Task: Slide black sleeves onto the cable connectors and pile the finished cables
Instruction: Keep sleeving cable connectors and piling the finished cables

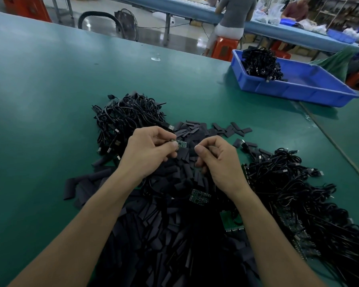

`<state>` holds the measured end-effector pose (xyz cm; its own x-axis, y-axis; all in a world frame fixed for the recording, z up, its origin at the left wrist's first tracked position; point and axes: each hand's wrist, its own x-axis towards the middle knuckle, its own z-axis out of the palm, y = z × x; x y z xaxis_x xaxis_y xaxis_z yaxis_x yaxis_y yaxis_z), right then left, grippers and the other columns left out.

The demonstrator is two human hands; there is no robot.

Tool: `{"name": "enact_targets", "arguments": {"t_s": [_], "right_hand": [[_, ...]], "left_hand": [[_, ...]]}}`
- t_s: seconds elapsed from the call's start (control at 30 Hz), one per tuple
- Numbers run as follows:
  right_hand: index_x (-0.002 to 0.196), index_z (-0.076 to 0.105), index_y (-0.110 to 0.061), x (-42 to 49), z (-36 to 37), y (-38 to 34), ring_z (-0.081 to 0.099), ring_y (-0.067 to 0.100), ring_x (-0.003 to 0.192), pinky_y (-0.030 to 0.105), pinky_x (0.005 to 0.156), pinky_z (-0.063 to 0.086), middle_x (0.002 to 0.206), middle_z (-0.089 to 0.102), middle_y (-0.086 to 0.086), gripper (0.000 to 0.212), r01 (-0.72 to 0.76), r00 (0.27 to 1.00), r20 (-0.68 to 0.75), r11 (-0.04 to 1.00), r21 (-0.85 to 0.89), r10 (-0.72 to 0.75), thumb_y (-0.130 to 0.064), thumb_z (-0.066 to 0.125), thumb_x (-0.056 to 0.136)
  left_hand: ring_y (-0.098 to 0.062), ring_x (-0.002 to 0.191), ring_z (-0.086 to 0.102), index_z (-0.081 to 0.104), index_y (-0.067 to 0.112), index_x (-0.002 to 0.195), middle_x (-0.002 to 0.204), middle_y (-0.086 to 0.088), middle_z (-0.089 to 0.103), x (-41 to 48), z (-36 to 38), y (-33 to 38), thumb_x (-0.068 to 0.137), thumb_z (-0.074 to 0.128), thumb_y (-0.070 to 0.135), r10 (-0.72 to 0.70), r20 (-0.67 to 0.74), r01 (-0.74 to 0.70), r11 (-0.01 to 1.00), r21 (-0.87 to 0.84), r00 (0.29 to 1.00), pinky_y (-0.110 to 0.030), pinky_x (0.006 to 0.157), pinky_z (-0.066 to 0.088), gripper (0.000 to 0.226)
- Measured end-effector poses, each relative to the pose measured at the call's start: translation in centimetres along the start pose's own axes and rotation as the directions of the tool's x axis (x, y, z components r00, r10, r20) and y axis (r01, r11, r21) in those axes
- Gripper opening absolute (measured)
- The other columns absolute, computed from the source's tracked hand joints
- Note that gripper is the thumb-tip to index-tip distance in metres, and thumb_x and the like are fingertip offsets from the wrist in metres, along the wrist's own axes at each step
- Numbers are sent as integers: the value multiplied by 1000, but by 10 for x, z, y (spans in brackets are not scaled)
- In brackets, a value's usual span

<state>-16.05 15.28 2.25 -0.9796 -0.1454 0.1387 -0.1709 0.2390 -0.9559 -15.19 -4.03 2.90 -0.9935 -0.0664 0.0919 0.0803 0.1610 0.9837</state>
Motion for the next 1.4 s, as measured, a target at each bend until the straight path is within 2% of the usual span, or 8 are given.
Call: {"name": "enact_targets", "arguments": {"t_s": [0.17, 0.27, 0.53, 0.7, 0.83, 1.0, 1.4], "right_hand": [[102, 69, -26, -3, 0, 0, 70, 9, 73, 19, 67, 53, 82, 73, -4, 19, 14, 1000, -19, 1000, -18, -15, -10, 70, 93], [106, 70, -24, -3, -1, -1, 71, 6, 80, 16, 71, 53, 91, 74, -5, 23, 24, 999, -29, 998, -61, -26, -11, 75, 89], [108, 71, -29, -4, 1, -5, 73, 8, 80, 16, 72, 54, 89, 76, -4, 31, 46, 999, -18, 999, 4, -46, -6, 75, 88], [100, 72, -32, -5, 2, -5, 71, 7, 72, 16, 68, 53, 78, 75, -8, 23, 69, 995, -68, 997, -20, -71, -16, 78, 85], [97, 72, -30, -5, 2, -2, 70, 10, 70, 20, 68, 55, 78, 75, -3, 14, 83, 991, -104, 996, -44, -87, -20, 75, 88], [93, 70, -30, -7, 5, -3, 70, 6, 68, 16, 67, 53, 78, 75, -9, 14, 130, 983, -126, 990, -58, -137, -16, 72, 91], [97, 73, -28, -11, 12, -3, 70, 9, 65, 18, 64, 54, 71, 73, -5, 12, 155, 953, -246, 981, -115, -179, -22, 77, 87]], "left_hand": [[-18, 71, 75, 71, 15, 92, 76, -2, 77, -1, 2, -1, 88, 76, 10, -36, 22, 37, 999, -28, 999, -20, 60, 53, 9], [-18, 71, 75, 70, 14, 95, 78, -2, 77, -1, 1, -2, 88, 75, 11, -42, 25, 43, 998, -41, 999, -20, 60, 53, 9], [-18, 69, 75, 69, 13, 96, 80, -1, 77, -1, 1, -1, 90, 74, 11, -58, 22, 59, 996, -60, 998, -19, 56, 52, 8], [-19, 68, 75, 69, 11, 97, 81, -2, 78, -2, 2, 1, 91, 72, 10, -68, 18, 69, 995, -77, 998, -19, 55, 53, 7], [-18, 66, 74, 69, 10, 98, 80, -2, 77, -3, 4, 3, 91, 72, 10, -85, 11, 85, 992, -95, 996, -19, 55, 53, 7], [-14, 63, 72, 70, 9, 95, 77, -3, 77, -6, 8, 5, 91, 72, 11, -95, 20, 96, 990, -107, 995, -17, 53, 51, 4], [-14, 63, 73, 70, 12, 90, 76, -2, 77, -11, 18, 6, 90, 73, 13, -112, -47, 100, 971, -216, 993, -17, 53, 50, 3]]}}
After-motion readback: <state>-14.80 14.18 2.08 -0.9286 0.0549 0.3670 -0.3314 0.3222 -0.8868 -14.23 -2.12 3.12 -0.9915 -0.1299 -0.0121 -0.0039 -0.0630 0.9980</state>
